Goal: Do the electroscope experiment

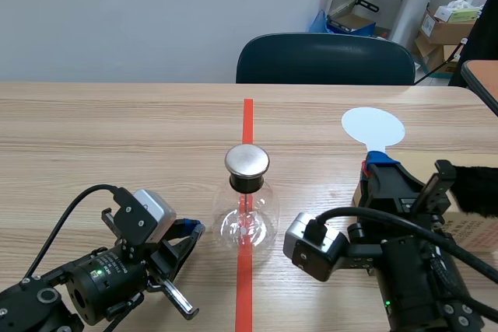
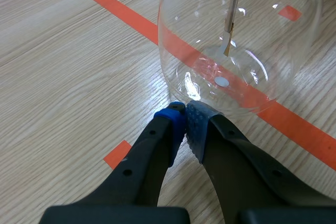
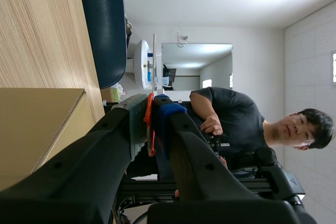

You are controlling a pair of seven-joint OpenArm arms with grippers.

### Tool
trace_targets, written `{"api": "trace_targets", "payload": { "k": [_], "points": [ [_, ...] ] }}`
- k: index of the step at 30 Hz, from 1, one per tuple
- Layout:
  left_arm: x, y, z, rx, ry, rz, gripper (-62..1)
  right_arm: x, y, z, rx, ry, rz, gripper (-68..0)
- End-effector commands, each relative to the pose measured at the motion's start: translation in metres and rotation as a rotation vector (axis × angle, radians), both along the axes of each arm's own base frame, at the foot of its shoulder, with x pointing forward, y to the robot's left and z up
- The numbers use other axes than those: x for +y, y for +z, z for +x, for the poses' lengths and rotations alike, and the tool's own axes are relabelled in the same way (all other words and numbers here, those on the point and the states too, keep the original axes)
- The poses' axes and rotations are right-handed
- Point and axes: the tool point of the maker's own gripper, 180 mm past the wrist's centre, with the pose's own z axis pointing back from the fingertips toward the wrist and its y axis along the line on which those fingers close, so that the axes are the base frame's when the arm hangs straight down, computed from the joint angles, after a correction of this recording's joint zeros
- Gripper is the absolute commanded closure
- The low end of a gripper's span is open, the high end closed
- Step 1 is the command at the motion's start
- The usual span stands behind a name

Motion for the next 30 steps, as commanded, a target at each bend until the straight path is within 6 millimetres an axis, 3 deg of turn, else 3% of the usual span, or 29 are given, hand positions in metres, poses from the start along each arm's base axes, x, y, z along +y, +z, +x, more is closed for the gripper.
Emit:
{"api": "trace_targets", "payload": {
  "k": [1,16,30],
  "points": [
    [-0.003,0.010,0.005,-0.028,0.001,-0.026,-4.4,-0.002,0.008,0.003,-0.030,0.000,-0.004,-1.7],
    [-0.003,0.010,0.005,-0.028,0.001,-0.027,-4.4,0.003,0.008,0.002,-0.029,0.030,-0.007,-1.7],
    [-0.004,0.010,0.004,-0.026,-0.002,-0.029,-4.4,0.075,0.004,-0.024,-0.020,0.459,-0.044,-1.7]
  ]
}}
